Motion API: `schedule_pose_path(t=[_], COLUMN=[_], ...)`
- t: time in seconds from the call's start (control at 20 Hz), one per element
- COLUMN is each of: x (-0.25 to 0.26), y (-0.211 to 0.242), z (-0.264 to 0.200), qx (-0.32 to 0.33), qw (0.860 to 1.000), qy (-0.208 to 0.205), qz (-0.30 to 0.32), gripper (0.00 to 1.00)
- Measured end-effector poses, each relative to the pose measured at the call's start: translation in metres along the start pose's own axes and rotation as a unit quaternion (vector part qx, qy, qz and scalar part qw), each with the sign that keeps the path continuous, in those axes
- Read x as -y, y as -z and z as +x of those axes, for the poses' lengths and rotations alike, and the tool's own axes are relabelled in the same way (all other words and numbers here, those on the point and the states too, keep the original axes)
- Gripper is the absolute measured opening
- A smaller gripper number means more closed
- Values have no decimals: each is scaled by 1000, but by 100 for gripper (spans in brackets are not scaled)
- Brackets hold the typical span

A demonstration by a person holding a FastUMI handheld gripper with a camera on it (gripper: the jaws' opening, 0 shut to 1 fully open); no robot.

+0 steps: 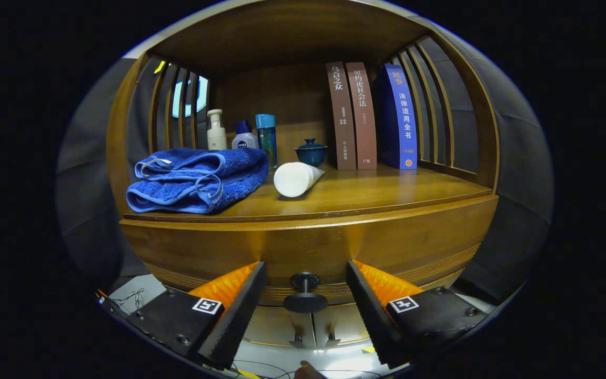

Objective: Pull open the drawer, take out the items inside it, and place them on the countertop above the cabinet.

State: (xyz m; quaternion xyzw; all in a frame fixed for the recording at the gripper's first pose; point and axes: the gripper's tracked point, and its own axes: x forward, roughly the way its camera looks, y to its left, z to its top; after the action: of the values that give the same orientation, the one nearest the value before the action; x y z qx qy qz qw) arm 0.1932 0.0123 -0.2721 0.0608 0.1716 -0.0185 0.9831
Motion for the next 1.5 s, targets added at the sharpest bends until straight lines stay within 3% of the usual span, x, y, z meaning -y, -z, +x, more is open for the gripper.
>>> schedule_pose_path(t=[0.6, 1.5], x=[-11, -19], y=[-30, -121], z=[-32, -137], qx=[34, 114], qw=[999, 992], qy=[-14, -36], qz=[-24, -33], gripper=[100, 100])
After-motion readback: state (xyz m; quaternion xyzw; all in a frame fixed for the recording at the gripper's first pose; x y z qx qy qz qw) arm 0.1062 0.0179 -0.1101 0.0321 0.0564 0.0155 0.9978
